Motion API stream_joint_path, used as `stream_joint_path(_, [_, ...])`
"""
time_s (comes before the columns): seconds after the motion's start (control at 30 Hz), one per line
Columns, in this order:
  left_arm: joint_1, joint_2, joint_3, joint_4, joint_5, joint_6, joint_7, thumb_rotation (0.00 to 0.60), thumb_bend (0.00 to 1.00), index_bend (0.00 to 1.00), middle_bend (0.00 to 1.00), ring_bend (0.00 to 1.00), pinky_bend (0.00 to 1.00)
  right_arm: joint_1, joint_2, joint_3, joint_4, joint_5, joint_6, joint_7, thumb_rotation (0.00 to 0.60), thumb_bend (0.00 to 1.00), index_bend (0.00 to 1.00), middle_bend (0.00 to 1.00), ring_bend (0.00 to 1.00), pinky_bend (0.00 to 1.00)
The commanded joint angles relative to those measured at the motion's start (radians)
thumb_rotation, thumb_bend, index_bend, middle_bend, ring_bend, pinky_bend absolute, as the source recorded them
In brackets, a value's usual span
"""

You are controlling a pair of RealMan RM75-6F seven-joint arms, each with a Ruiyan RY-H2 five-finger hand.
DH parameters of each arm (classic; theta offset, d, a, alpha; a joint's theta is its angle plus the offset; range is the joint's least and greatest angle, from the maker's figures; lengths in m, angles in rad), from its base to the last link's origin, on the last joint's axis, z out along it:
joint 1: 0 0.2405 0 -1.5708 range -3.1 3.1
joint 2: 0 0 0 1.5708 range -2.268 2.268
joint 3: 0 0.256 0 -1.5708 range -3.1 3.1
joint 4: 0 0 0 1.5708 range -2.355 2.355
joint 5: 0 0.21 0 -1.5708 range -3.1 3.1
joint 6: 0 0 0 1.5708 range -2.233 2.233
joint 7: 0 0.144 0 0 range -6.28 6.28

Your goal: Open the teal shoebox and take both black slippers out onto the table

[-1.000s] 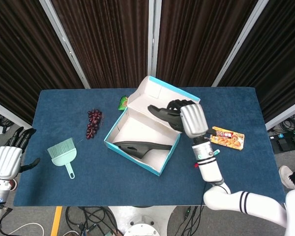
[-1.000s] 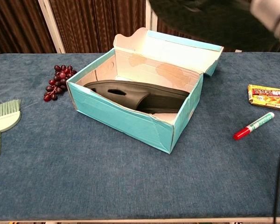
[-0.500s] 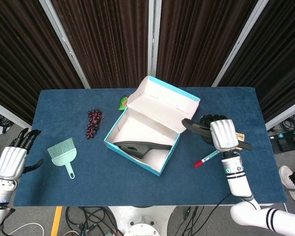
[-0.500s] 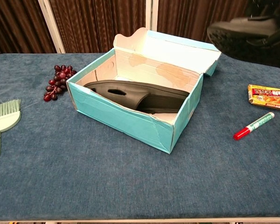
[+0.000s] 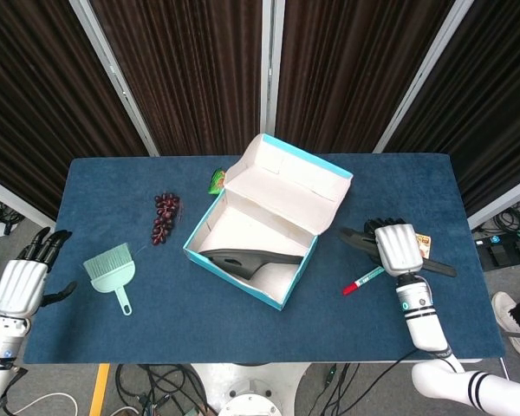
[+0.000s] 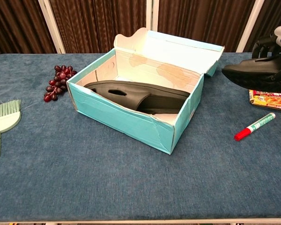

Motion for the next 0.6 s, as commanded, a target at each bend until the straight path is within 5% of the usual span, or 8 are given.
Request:
stream_joint_path(0.03, [-0.001,-0.004,0.002,0.006,0.001,-0.004,-0.003,0.600,0.19,0.09,0.12,0.03,0.28,0.000,-0.021,0.010,0.036,0.009,-0.011,-0.001,0.600,0.31,0.69,0.62,0.47,0.54])
stream_joint_path(0.2, [-0.004,-0.010,0.000,0.012,0.001,-0.003,-0.005,0.600,0.19,0.09,0.12,0.03,0.28,0.012,-0.061,0.026,0.096,-0.001,-0.025,0.016,0.600,0.30,0.68,0.61,0.47,0.54])
stream_joint_path(0.33, [-0.004,-0.011,0.000,0.015,0.001,-0.004,-0.004,0.600,0.19,0.09,0.12,0.03,0.28,0.022,-0.074,0.025,0.111,0.003,-0.068,0.025,0.600,0.18,0.62,0.59,0.42,0.48])
stream_joint_path(0.5, [-0.002,-0.009,0.001,0.017,0.000,-0.001,-0.006,0.600,0.19,0.09,0.12,0.03,0.28,0.039,-0.029,0.023,0.041,0.073,-0.193,0.005,0.600,0.00,0.21,0.31,0.09,0.11])
stream_joint_path(0.6, [-0.001,-0.008,0.001,0.016,0.000,0.001,-0.008,0.600,0.19,0.09,0.12,0.03,0.28,0.046,0.006,0.023,-0.008,0.089,-0.234,0.008,0.600,0.00,0.09,0.19,0.00,0.02])
